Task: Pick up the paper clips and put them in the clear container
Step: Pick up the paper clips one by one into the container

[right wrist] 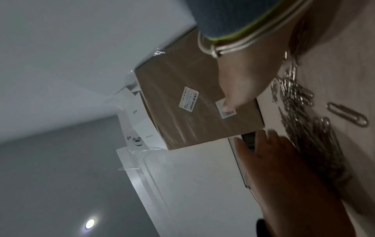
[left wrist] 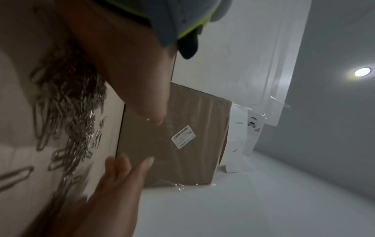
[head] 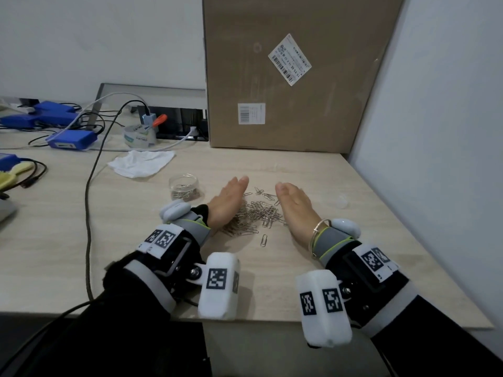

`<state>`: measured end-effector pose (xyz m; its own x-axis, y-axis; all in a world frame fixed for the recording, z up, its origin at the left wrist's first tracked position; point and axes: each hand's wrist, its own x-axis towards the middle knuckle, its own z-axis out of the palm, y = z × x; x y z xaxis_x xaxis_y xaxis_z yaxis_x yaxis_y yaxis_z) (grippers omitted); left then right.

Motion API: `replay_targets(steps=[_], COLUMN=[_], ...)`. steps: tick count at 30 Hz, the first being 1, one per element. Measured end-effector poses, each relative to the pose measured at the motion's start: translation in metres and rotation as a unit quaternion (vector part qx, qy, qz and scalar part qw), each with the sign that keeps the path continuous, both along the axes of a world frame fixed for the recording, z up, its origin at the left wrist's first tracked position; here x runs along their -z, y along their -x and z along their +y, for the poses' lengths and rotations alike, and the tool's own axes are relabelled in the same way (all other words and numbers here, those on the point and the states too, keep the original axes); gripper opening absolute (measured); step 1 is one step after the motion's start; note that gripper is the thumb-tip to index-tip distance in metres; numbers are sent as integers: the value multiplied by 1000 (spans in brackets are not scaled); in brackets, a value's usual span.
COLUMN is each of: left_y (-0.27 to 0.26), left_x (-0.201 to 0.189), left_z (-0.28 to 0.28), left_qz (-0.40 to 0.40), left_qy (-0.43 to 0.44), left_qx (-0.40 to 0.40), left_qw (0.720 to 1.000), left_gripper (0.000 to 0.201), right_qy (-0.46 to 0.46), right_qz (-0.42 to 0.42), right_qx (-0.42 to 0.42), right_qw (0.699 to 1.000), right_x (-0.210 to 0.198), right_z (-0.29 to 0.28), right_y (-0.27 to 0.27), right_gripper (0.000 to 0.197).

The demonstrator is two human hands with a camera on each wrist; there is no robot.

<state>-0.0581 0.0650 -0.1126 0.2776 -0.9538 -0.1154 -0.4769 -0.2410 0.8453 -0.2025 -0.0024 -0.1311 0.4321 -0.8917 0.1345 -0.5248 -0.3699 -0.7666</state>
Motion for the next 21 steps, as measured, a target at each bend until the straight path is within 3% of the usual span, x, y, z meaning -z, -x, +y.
replay_targets(steps=[5, 7, 10, 14, 18, 21], left_y=[10, 9, -1, -17, -18, -16], left_x=[5, 4, 2, 0, 4, 7], left_z=[-10, -12, -13, -18, -26, -33], left_qz=[170, 197, 195, 87, 23, 20], left_qy=[52, 83, 123, 97, 63, 40], left_qx=[7, -1, -38, -40, -9, 5], left_qw=[984, 977, 972, 991, 998, 999], left_gripper=[77, 73, 69, 55, 56, 66], right_qy=[-95, -112, -61, -12, 3, 11], right_qz=[-152, -192, -217, -128, 28, 106], right_qx=[-45, -35, -6, -9, -40, -65], right_qw=[983, 974, 974, 992, 999, 992], right_x=[-5, -5, -7, -4, -1, 0], right_z=[7, 4, -4, -16, -28, -34], right_y=[-25, -28, -26, -26, -32, -36], right_gripper=[55, 58, 52, 53, 60, 64])
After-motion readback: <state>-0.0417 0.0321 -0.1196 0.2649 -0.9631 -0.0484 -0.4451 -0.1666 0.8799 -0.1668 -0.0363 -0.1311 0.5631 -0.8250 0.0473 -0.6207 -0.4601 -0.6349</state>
